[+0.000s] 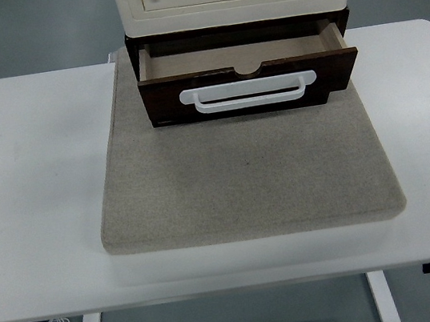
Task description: Open the drawer under the combination cabinet
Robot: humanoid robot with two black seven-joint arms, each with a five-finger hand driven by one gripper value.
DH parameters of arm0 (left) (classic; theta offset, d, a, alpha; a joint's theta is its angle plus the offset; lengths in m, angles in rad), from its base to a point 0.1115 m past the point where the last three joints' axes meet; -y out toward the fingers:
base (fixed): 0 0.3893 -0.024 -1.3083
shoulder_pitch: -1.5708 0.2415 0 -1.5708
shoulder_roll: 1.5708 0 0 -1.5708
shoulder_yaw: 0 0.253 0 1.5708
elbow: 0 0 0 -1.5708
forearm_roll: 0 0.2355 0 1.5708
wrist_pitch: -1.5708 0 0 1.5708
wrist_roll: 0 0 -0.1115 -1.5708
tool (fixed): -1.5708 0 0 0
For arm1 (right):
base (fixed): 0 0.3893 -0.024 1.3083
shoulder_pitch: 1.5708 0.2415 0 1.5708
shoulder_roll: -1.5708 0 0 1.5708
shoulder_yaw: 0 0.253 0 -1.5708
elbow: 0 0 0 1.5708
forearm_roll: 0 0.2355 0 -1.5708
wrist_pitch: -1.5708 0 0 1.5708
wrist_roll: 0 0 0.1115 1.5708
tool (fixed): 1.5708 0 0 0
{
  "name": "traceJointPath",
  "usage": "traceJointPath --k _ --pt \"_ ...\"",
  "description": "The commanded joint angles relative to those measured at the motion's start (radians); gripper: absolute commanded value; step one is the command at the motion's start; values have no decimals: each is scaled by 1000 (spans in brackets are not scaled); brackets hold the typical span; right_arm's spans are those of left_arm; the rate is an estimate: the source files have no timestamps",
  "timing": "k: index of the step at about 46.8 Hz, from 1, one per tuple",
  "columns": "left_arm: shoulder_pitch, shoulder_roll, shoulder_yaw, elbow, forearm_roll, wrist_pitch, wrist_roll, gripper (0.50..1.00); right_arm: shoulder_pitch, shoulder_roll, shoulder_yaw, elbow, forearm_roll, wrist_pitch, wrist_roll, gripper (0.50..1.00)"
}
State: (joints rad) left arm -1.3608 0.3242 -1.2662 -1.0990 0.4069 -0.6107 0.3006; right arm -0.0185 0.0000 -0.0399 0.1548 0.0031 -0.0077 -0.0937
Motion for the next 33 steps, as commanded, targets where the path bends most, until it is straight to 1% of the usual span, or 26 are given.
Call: traceJointPath --k 1,6,9,16,17,20,23,29,33 --pt "2 4 -73 53 0 0 -46 1000 0 0 0 0 0 0 0 928" --pt "3 13 -148 119 0 0 -98 1000 0 0 0 0 0 0 0 928" --pt "2 24 -185 163 0 0 -117 1000 0 0 0 0 0 0 0 928" --pt "-4 59 -225 257 0 0 -185 1000 0 0 0 0 0 0 0 928" --pt "-6 65 -226 267 -2 21 -196 1000 0 0 0 0 0 0 0 928" --pt "-9 95 -226 284 -5 123 -221 1000 0 0 0 -1 0 0 0 928" --pt "-9 119 -219 292 -23 204 -230 1000 0 0 0 0 0 0 0 928" --pt "6 134 -203 324 -42 328 -229 1000 0 0 0 0 0 0 0 928" --pt "12 134 -173 381 -46 411 -209 1000 0 0 2 0 0 2 0 928"
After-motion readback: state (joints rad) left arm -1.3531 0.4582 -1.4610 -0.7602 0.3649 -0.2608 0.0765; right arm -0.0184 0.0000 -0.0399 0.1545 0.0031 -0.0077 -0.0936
